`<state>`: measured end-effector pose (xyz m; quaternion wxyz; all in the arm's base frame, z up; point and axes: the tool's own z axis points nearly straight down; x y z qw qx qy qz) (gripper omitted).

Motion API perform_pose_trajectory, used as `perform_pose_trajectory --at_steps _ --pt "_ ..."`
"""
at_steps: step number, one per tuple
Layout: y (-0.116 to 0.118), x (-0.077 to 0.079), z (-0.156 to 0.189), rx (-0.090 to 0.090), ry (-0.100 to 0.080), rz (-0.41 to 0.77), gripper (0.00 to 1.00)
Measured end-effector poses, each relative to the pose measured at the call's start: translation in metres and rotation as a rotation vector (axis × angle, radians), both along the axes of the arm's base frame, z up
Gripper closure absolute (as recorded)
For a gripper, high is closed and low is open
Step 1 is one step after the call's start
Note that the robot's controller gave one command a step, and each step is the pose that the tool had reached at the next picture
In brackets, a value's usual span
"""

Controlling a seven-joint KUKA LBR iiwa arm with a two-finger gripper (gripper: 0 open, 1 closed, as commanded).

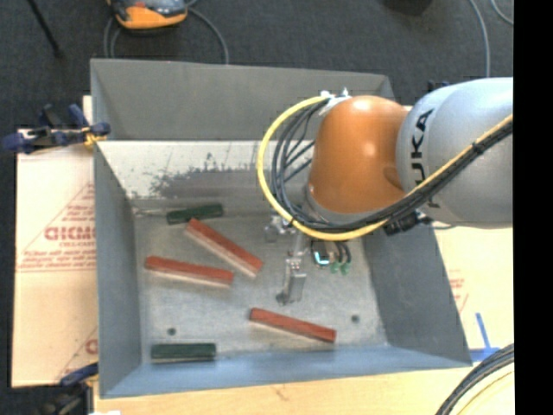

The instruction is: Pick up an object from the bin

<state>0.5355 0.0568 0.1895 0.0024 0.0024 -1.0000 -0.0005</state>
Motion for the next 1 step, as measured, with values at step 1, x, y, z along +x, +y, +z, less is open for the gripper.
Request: perform_pose_trajectory --at_steps 1 --pt "-0.0002 0.0017 0.0045 0.001 -0.008 -0.002 0.0"
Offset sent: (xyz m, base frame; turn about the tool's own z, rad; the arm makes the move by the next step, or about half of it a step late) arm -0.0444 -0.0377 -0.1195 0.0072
